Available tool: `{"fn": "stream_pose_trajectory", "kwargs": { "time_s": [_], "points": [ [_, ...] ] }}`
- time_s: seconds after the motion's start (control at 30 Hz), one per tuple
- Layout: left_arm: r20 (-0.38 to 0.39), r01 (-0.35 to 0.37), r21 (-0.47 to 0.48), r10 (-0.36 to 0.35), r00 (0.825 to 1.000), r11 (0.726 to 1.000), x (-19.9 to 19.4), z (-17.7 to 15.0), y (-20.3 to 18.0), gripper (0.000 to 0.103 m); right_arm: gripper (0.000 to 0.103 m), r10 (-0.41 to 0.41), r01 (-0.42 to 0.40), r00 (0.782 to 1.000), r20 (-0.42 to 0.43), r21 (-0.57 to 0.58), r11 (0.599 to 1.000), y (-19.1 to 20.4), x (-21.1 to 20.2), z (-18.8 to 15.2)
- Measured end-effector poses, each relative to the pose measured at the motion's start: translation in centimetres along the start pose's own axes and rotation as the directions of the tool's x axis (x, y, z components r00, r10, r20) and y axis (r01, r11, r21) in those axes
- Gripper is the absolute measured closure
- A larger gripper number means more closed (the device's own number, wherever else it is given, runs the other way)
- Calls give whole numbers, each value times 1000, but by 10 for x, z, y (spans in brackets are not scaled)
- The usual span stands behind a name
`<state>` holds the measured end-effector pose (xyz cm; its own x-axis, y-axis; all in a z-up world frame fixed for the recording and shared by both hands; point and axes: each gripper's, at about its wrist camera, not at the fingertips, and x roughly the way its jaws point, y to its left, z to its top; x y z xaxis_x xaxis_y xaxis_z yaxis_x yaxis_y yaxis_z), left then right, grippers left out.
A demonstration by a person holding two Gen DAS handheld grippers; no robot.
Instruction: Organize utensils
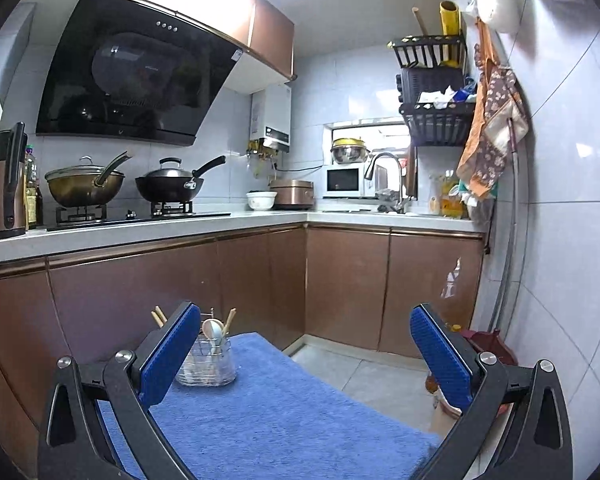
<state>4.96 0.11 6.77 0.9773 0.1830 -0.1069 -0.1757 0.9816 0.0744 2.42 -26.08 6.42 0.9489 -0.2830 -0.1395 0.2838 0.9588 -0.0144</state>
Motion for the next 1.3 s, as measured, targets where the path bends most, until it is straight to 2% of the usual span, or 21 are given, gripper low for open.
{"fn": "stream_pose_trajectory", "kwargs": {
  "time_s": [0.47,1.3],
  "points": [
    [15,-30,-3,30,999,1000,-8,-3,3,23,0,-37,37,999,25,3,999,-11,-11,2],
    [14,-30,-7,30,999,1000,-13,-8,5,23,0,16,-16,1000,16,-26,1000,-1,-14,2]
  ]
}}
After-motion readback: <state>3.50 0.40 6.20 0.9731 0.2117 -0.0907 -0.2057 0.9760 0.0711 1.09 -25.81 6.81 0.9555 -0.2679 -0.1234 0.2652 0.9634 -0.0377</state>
